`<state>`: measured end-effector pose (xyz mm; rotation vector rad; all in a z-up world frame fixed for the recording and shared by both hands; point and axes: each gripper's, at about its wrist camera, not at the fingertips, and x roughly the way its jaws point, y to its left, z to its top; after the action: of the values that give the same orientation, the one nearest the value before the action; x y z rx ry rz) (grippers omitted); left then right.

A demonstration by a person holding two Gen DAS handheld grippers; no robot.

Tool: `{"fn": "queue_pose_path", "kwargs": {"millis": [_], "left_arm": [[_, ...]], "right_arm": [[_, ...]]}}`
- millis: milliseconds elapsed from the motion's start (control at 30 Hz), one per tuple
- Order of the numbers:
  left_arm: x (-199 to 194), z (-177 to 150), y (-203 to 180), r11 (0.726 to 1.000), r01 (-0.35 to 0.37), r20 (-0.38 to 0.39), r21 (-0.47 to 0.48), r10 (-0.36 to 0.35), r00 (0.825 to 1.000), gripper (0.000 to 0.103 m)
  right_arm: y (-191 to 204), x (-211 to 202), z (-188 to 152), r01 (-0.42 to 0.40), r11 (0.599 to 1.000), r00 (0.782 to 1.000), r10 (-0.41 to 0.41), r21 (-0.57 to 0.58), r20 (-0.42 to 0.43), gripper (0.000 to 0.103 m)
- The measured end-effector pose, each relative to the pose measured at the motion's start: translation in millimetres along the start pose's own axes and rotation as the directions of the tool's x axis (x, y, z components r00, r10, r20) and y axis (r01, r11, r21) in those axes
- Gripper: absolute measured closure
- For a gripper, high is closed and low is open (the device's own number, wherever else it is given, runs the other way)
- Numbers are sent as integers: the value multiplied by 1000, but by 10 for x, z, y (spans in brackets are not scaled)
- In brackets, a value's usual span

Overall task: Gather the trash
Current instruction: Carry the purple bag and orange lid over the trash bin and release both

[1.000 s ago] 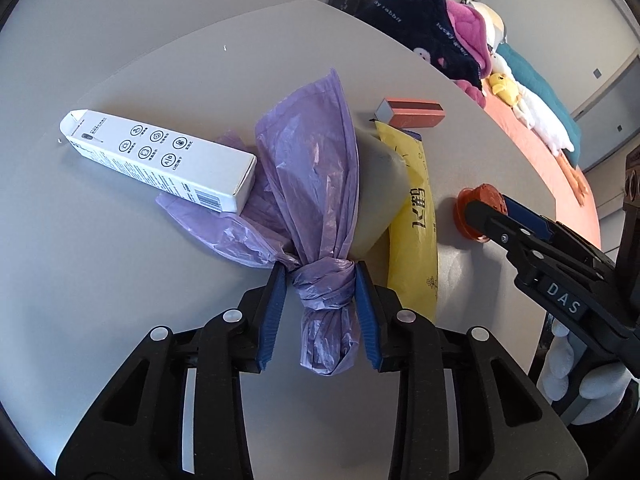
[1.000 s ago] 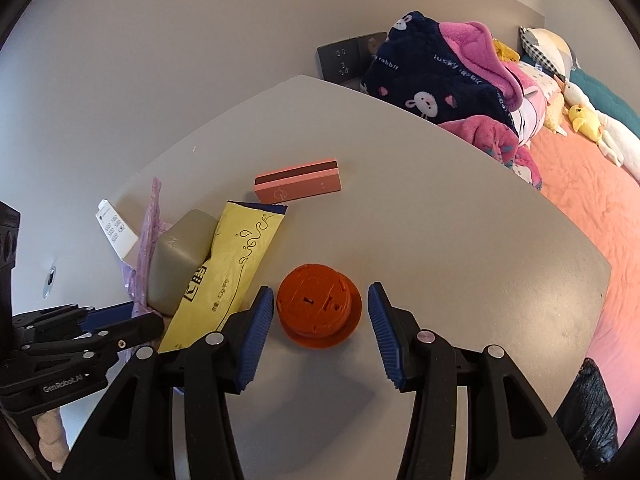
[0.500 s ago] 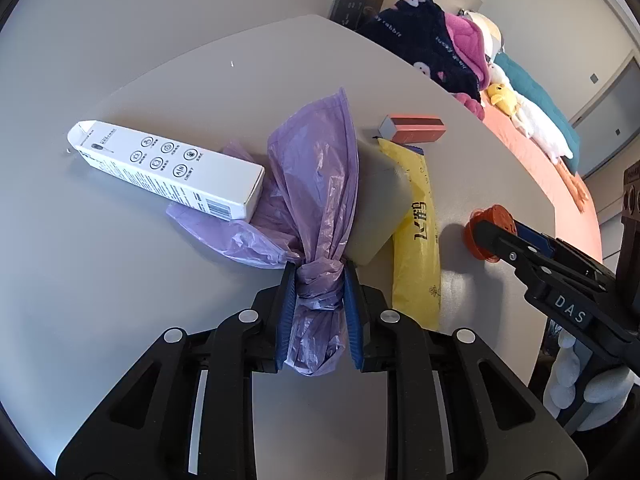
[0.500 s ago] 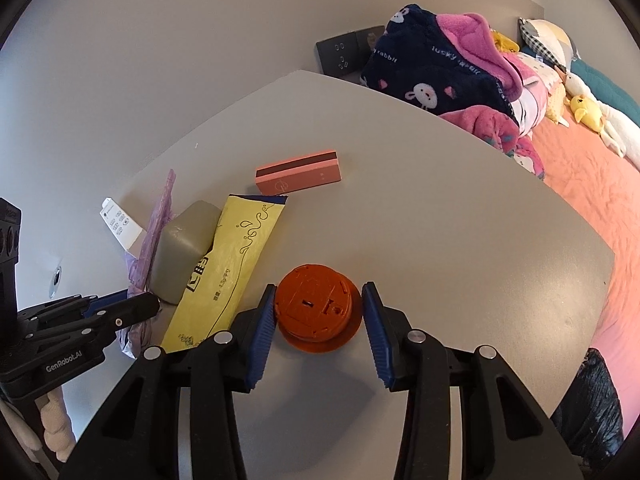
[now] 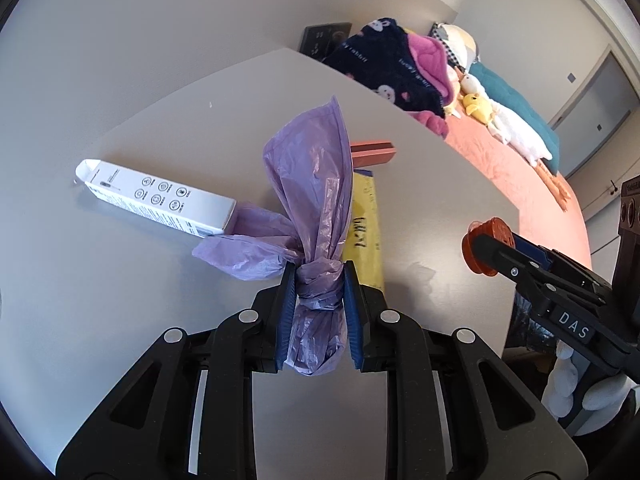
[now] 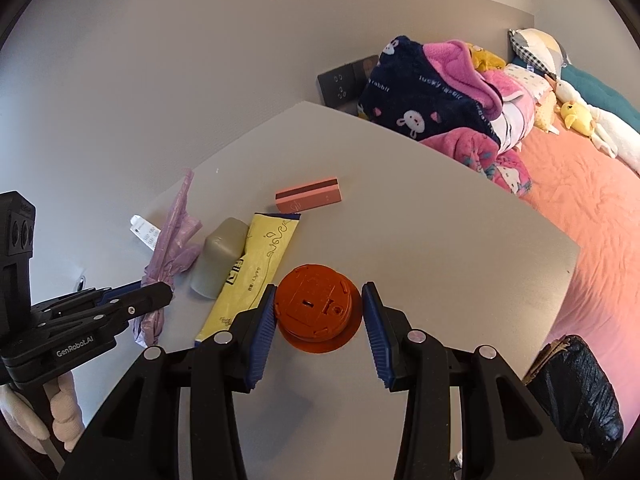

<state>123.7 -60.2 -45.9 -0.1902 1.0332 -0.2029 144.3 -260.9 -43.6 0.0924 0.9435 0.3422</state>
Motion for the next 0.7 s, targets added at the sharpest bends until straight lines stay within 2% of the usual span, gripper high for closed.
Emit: {"fn": "queue_pose_path", "kwargs": {"millis": [333,700], "left_arm": [[-262,-40,-336,997,47,39,66,-50,998,81],[-372,-89,-684,986,87,39,143,-94,995,81]], "right_arm": [[-48,-460,-149,19,999,998,-20,27,62,59],[-142,-965,-358,39,997,992,-47,64,118,59]]}}
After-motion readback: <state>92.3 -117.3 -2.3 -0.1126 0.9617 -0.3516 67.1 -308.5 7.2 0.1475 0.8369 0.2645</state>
